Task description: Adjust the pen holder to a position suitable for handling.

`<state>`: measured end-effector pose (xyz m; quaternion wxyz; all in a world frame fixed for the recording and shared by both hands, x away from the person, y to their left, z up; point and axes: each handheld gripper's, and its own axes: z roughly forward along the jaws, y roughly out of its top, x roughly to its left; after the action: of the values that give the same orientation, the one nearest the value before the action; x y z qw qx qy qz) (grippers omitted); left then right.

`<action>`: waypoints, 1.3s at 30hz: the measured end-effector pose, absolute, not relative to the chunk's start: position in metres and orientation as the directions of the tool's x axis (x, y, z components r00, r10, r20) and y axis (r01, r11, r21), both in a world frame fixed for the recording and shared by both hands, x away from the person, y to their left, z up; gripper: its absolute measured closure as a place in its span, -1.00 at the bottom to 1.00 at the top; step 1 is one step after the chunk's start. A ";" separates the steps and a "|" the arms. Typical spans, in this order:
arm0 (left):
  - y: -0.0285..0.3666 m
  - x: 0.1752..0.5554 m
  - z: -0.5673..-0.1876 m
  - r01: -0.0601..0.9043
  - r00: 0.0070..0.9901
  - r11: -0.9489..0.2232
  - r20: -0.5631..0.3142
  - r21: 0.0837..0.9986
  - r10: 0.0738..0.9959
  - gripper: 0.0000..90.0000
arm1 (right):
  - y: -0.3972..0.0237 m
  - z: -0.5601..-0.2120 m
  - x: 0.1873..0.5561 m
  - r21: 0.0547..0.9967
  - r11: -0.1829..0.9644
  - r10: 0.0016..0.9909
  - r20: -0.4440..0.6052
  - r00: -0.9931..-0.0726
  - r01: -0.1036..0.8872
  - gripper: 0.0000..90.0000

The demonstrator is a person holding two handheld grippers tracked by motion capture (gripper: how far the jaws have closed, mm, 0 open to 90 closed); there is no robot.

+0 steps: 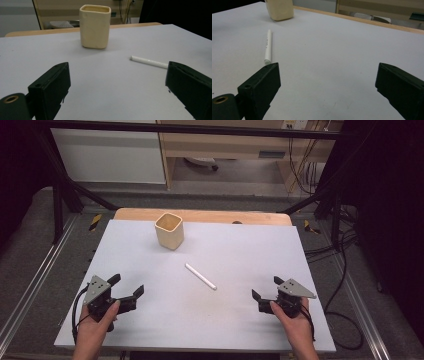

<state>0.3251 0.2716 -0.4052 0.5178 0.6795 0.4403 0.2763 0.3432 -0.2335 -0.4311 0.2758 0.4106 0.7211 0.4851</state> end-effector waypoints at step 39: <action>0.270 0.327 -0.409 0.339 0.453 -0.087 -0.082 0.937 0.888 -0.90 | -0.167 -0.440 0.328 0.778 0.433 0.719 0.007 -0.695 0.455 -0.92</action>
<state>0.3269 0.2695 -0.4088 0.5066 0.6856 0.4471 0.2709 0.3277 -0.1673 -0.4398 0.1658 0.3538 0.8300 0.3981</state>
